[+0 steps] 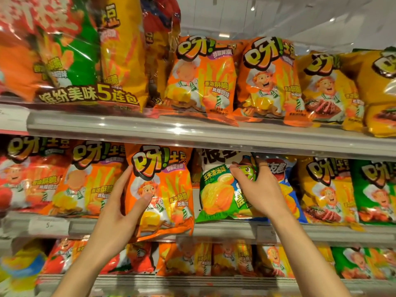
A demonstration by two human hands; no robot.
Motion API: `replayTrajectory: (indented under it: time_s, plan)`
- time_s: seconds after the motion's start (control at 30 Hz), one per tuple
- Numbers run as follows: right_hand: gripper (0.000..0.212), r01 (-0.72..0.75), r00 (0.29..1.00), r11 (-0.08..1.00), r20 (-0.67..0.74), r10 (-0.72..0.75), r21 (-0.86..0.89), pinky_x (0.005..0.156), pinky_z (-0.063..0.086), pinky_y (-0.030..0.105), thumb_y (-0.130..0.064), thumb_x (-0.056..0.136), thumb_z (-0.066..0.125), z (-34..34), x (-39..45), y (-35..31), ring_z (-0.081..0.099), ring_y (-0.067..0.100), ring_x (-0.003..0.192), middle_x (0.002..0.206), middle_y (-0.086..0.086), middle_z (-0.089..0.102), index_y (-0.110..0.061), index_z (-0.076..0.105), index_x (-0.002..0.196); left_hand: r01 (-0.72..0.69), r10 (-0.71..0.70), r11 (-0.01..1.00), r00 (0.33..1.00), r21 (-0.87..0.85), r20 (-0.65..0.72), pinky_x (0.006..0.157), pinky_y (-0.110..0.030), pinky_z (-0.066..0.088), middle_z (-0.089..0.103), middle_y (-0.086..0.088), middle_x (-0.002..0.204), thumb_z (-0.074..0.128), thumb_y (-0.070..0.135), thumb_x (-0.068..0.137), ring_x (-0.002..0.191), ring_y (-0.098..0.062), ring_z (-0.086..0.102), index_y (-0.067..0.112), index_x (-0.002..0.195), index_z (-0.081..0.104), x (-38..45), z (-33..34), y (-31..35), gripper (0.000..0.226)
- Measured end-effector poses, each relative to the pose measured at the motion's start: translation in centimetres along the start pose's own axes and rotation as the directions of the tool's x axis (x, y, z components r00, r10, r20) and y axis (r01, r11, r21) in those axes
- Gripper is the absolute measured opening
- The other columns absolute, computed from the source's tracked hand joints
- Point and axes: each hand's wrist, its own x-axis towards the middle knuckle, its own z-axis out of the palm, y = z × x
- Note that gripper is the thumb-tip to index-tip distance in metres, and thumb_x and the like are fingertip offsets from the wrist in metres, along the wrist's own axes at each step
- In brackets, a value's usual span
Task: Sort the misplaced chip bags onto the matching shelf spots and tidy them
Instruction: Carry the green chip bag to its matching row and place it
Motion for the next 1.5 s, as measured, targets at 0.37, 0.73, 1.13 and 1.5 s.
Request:
replayTrajectory:
  time_s: [0.37, 0.73, 1.13, 1.5]
  plan:
    - [0.076, -0.036, 0.998, 0.992, -0.045, 0.042, 0.121, 0.088, 0.049, 0.038, -0.068, 0.081, 0.063, -6.0, -3.3, 4.2, 0.063, 0.020, 0.108, 0.120, -0.005, 0.064, -0.028, 0.044, 0.143, -0.017, 0.017, 1.000, 0.994, -0.001, 0.106, 0.102, -0.005, 0.029, 0.035, 0.037, 0.140, 0.060, 0.047, 0.091, 0.123, 0.024, 0.034, 0.041, 0.153, 0.022, 4.2, 5.8, 0.3, 0.072]
    - [0.087, -0.043, 0.995, 0.978, -0.081, 0.061, 0.202, 0.100, 0.038, 0.035, -0.068, 0.078, 0.059, -8.2, -5.1, 6.9, 0.046, 0.016, 0.131, 0.147, -0.006, 0.047, -0.026, 0.037, 0.150, 0.017, -0.010, 1.000, 0.966, -0.024, 0.257, 0.083, 0.007, 0.034, 0.040, 0.041, 0.122, 0.058, 0.039, 0.097, 0.100, 0.037, 0.043, 0.030, 0.155, 0.020, 5.0, 12.0, 0.3, 0.070]
    - [0.080, -0.059, 0.994, 0.951, -0.072, 0.084, 0.302, 0.102, 0.037, 0.032, -0.064, 0.084, 0.064, -7.0, -6.1, 7.4, 0.047, 0.013, 0.131, 0.140, -0.014, 0.048, -0.030, 0.037, 0.151, -0.165, 0.167, 0.973, 0.986, 0.159, -0.003, 0.111, -0.032, 0.032, 0.033, 0.008, 0.148, 0.060, 0.051, 0.092, 0.139, -0.009, 0.034, 0.033, 0.151, 0.032, 2.6, 11.6, 1.1, 0.067]
    - [0.091, -0.210, 0.977, 0.864, 0.122, 0.173, 0.457, 0.118, 0.031, 0.037, -0.068, 0.080, 0.068, -3.6, -8.6, 6.4, 0.036, 0.013, 0.144, 0.139, -0.026, 0.037, -0.036, 0.029, 0.155, 0.125, 0.057, 0.910, 0.906, -0.395, 0.419, 0.095, -0.028, 0.055, 0.059, 0.038, 0.127, 0.069, 0.020, 0.092, 0.120, 0.007, 0.059, 0.056, 0.143, 0.034, -3.6, 13.7, 5.5, 0.071]
